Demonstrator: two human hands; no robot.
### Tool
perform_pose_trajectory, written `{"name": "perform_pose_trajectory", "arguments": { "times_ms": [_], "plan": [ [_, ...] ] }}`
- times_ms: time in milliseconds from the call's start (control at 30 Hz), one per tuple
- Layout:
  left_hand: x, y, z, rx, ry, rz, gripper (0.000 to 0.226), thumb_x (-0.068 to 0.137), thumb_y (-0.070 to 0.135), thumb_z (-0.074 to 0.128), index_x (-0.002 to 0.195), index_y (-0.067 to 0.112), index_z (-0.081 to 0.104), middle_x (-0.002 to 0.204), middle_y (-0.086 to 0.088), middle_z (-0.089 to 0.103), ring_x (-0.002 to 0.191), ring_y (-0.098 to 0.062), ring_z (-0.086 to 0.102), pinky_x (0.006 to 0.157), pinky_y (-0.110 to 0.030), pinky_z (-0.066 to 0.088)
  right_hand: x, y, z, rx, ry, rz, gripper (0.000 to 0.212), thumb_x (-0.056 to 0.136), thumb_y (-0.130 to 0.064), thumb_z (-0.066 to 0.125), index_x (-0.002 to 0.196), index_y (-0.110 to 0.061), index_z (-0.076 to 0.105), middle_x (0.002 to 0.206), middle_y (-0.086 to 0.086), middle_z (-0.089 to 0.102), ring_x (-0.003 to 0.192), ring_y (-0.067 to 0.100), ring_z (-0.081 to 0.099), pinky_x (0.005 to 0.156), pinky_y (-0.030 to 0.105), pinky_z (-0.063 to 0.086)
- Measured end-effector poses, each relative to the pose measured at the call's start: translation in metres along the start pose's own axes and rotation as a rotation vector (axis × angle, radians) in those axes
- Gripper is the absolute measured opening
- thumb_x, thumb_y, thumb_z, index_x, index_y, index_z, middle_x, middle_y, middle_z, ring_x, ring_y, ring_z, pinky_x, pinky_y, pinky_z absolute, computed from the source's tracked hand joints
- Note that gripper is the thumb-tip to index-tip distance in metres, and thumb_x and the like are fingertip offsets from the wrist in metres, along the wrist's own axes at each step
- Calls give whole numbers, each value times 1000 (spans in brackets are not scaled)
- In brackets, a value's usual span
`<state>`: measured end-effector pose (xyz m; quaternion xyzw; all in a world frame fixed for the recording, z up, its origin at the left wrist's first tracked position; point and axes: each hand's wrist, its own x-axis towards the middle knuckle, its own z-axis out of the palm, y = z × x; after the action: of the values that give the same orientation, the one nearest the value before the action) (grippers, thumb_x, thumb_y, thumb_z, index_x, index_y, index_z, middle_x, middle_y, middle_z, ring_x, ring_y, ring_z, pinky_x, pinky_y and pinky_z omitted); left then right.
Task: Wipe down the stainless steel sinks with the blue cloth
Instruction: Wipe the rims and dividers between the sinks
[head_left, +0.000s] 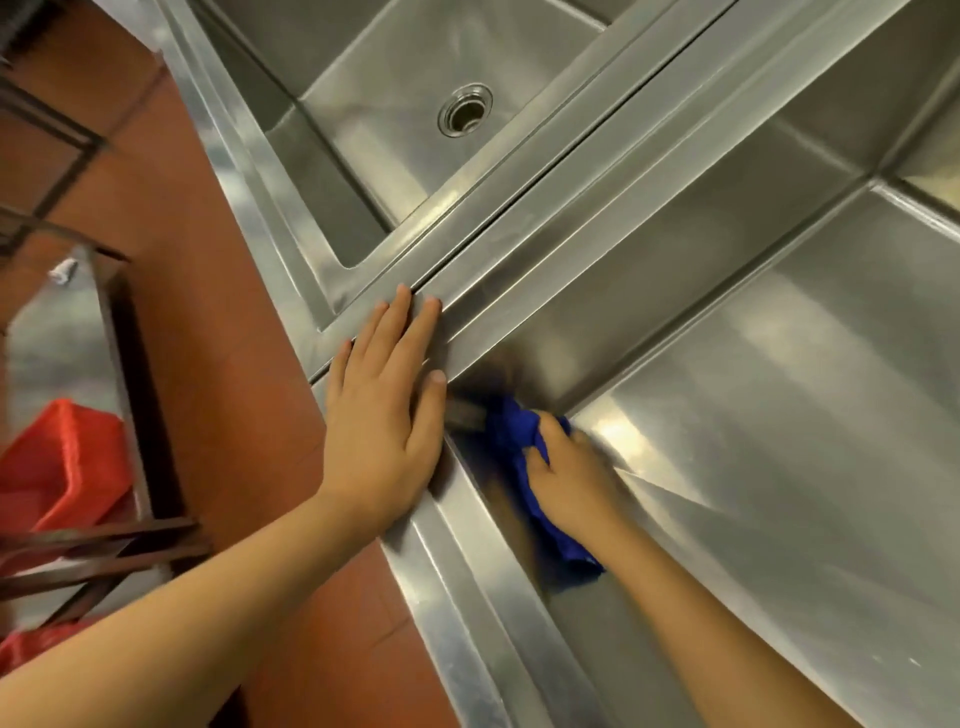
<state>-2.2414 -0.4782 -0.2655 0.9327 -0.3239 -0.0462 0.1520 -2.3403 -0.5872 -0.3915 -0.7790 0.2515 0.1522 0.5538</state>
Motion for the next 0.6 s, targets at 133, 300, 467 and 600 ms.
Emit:
{"name": "perform_pose_trajectory", "arguments": {
  "times_ms": [133, 300, 467, 600],
  "plan": [
    [0, 2, -1, -8, 0, -9, 54, 97, 34, 35, 150, 29, 27, 159, 7, 22, 147, -9, 13, 119, -48, 14, -30, -14, -12, 142, 51, -212, 37, 99, -32, 40, 136, -37, 41, 114, -2, 47, 96, 14, 51, 82, 28, 40],
    [-1, 3, -1, -23, 21, -11, 53, 98, 27, 42, 150, 21, 30, 158, 2, 26, 147, -13, 18, 116, -53, 20, 13, 21, 11, 118, 64, -139, 41, 97, -18, 44, 137, -25, 45, 121, 10, 51, 108, 28, 52, 82, 28, 36],
    [-2, 4, -2, -67, 17, -14, 52, 99, 26, 39, 150, 19, 31, 158, 3, 25, 147, -11, 17, 117, -53, 18, 54, 96, 37, -85, -72, 178, 35, 97, -29, 41, 131, -18, 44, 125, 25, 50, 113, 42, 50, 92, 42, 42],
    [-1, 4, -3, -59, 16, -24, 52, 99, 26, 38, 150, 19, 31, 158, 1, 25, 147, -13, 17, 117, -52, 19, 36, 80, 30, 34, -44, 42, 5, 96, -26, 44, 99, -25, 47, 106, 19, 52, 102, 36, 50, 82, 36, 39]
  ]
}}
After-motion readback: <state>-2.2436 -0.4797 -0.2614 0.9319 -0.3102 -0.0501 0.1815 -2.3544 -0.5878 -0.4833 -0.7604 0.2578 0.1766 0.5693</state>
